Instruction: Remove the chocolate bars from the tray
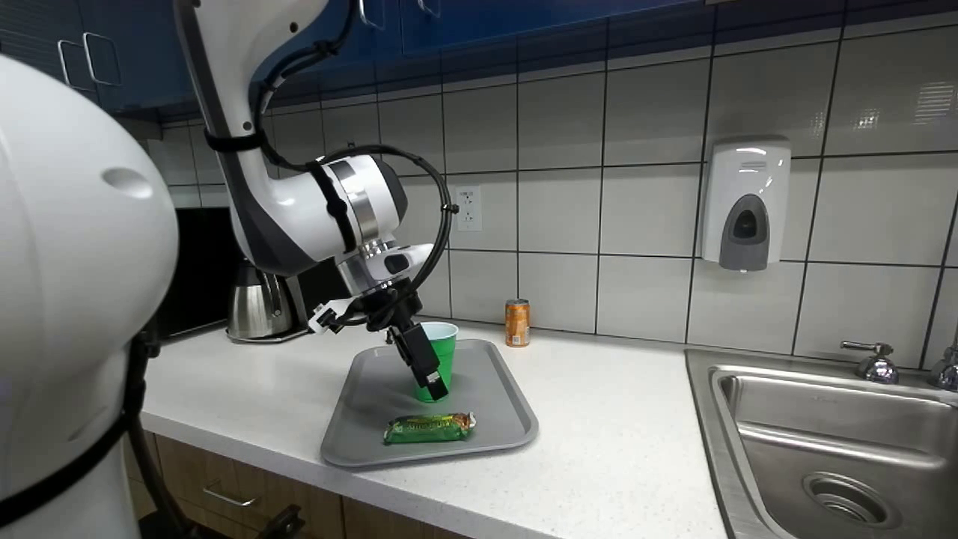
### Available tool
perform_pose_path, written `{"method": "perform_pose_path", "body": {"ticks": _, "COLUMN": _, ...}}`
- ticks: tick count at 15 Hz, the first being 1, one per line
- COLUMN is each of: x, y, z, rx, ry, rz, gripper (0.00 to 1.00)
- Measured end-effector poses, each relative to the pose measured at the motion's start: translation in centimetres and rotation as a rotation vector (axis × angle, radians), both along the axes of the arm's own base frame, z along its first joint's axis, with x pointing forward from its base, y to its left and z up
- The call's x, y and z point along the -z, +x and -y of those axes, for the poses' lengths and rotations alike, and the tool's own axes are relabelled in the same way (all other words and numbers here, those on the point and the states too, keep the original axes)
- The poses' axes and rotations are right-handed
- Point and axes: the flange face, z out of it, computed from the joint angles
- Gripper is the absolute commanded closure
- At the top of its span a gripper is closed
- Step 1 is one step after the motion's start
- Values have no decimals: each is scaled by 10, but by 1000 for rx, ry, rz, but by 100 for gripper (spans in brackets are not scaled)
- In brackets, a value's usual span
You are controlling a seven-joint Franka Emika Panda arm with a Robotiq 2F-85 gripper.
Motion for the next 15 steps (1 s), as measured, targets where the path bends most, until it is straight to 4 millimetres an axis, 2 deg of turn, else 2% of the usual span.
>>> {"method": "perform_pose_path", "body": {"ticks": 6, "x": 15, "y": 4, "z": -6, "rx": 43, "ry": -20, "rz": 30, "gripper": 0}}
{"method": "perform_pose_path", "body": {"ticks": 15, "x": 24, "y": 4, "z": -13, "rx": 120, "ry": -14, "rz": 55, "gripper": 0}}
